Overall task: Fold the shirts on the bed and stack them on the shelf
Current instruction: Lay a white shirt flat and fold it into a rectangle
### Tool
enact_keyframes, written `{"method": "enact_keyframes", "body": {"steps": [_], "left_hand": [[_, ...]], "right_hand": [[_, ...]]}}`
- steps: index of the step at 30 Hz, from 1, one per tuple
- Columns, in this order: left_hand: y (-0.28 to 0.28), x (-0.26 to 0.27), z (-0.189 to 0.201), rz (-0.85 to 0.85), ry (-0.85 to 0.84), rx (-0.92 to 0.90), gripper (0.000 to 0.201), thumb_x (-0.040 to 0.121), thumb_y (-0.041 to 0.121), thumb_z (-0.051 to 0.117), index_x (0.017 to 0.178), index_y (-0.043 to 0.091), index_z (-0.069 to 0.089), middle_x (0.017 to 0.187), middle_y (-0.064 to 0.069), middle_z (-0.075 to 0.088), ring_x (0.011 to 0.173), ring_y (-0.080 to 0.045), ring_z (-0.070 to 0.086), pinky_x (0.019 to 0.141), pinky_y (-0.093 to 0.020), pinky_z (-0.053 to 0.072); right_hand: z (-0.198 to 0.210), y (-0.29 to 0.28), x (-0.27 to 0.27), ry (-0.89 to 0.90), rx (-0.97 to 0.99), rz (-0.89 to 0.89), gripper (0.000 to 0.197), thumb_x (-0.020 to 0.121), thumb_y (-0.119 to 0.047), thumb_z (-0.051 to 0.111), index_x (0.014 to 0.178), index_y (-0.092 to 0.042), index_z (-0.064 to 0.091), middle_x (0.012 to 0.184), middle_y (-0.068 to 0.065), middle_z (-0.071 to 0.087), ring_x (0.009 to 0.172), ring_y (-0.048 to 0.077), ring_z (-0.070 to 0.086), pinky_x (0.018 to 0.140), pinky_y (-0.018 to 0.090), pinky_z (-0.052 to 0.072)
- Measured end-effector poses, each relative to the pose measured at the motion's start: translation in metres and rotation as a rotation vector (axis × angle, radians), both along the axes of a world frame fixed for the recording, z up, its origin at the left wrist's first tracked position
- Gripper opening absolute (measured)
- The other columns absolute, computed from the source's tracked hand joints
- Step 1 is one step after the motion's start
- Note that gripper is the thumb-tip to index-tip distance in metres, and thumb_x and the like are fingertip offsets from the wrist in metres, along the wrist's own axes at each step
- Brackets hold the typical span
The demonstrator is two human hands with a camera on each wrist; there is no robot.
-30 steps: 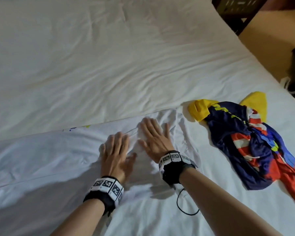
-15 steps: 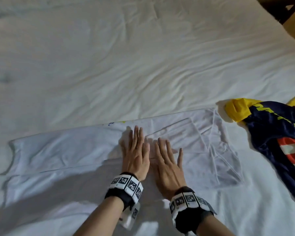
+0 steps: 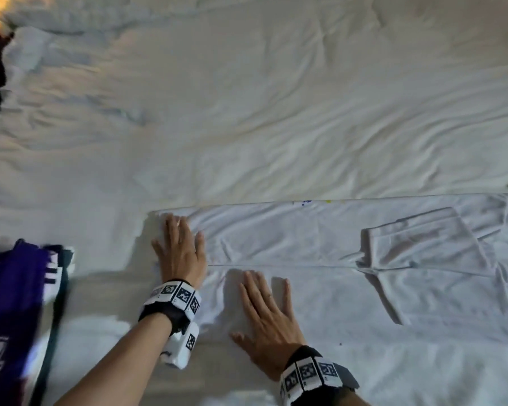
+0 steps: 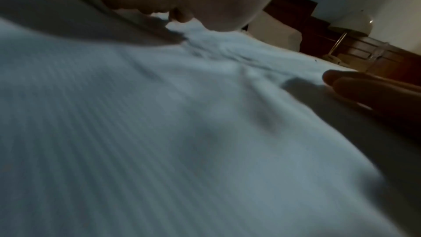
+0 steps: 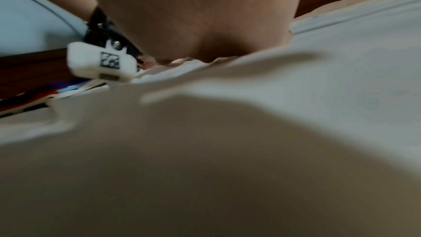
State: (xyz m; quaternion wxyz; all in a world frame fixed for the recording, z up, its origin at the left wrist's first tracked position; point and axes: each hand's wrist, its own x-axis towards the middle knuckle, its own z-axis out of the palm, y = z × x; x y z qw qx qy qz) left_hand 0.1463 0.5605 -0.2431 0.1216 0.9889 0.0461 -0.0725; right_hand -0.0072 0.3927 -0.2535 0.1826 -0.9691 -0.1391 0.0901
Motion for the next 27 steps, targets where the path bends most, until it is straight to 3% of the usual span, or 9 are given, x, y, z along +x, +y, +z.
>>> {"method": "enact_keyframes", "body": {"steps": [3,6,10,13,15,17,20,23,27], "left_hand": [[0.025,0.042,0.015,-0.1,-0.102,-0.04,0.038,0.099,0.014,0.044,0.135,0.006,0.051,0.154,-0.013,0.034,0.145,-0.028,0.026,0.117,-0.05,0.013],[0.037,0.073,0.027,-0.254,0.082,0.046,0.047,0.095,0.015,0.049,0.141,0.011,0.042,0.141,-0.015,0.049,0.13,-0.032,0.044,0.11,-0.044,0.03],[0.037,0.092,0.044,-0.307,0.28,0.054,0.045,0.094,0.022,0.054,0.137,0.022,0.04,0.115,-0.014,0.062,0.102,-0.033,0.06,0.088,-0.038,0.047],[0.023,0.096,0.062,-0.313,0.263,-0.207,0.028,0.093,0.012,0.053,0.114,0.031,0.06,0.073,0.002,0.062,0.056,-0.015,0.054,0.056,-0.023,0.043],[0.005,0.096,0.076,-0.305,0.296,-0.343,0.026,0.092,0.01,0.056,0.091,0.032,0.072,0.059,0.016,0.061,0.043,-0.004,0.045,0.046,-0.014,0.035],[-0.019,0.092,0.086,-0.192,0.385,-0.487,0.017,0.085,0.016,0.063,0.084,0.025,0.077,0.072,0.017,0.069,0.053,0.002,0.055,0.055,-0.014,0.045],[-0.055,0.083,0.101,0.014,0.659,-0.654,0.024,0.083,0.011,0.059,0.099,-0.003,0.071,0.092,-0.013,0.073,0.082,-0.023,0.07,0.074,-0.031,0.059],[-0.077,0.079,0.094,-0.149,0.624,-0.408,0.019,0.081,0.007,0.068,0.1,0.003,0.069,0.092,-0.015,0.074,0.081,-0.025,0.073,0.07,-0.032,0.06],[-0.091,0.08,0.091,-0.369,0.365,-0.011,0.014,0.066,0.019,0.083,0.073,0.021,0.071,0.076,0.001,0.068,0.077,-0.021,0.067,0.067,-0.025,0.051]], "right_hand": [[0.004,0.058,0.01,-0.02,-0.001,0.166,0.092,0.059,-0.069,0.059,0.136,-0.019,0.047,0.156,0.006,0.03,0.143,0.026,0.026,0.111,0.059,0.015],[0.01,0.107,0.023,0.005,0.012,0.181,0.073,0.048,-0.057,0.071,0.113,-0.026,0.064,0.126,-0.003,0.054,0.119,0.021,0.046,0.103,0.045,0.041],[0.014,0.131,0.036,-0.043,0.092,0.034,0.028,0.051,-0.039,0.08,0.075,-0.028,0.071,0.082,-0.011,0.06,0.074,0.012,0.057,0.058,0.02,0.047],[0.025,0.113,0.031,-0.066,0.325,-0.157,0.006,0.068,-0.027,0.061,0.072,-0.024,0.058,0.07,-0.008,0.057,0.058,0.013,0.058,0.042,0.021,0.039],[0.028,0.09,0.021,-0.025,0.507,-0.411,0.007,0.073,-0.024,0.048,0.075,-0.02,0.053,0.064,-0.001,0.058,0.056,0.022,0.056,0.044,0.029,0.039],[0.024,0.062,0.009,0.064,0.7,-0.652,0.015,0.072,-0.027,0.046,0.081,-0.018,0.054,0.061,0.002,0.06,0.057,0.026,0.057,0.05,0.036,0.046],[0.025,0.028,-0.001,0.154,0.842,-0.84,0.015,0.066,-0.027,0.063,0.076,-0.017,0.058,0.059,-0.001,0.063,0.055,0.014,0.058,0.056,0.035,0.051],[0.015,0.011,0.002,0.166,0.825,-0.922,0.033,0.078,-0.029,0.074,0.063,-0.01,0.052,0.052,0.002,0.054,0.049,0.011,0.047,0.053,0.025,0.04],[0.011,-0.008,0.001,0.185,0.764,-0.919,0.042,0.088,-0.024,0.064,0.057,-0.018,0.037,0.046,-0.004,0.038,0.048,0.01,0.036,0.049,0.021,0.028]]}}
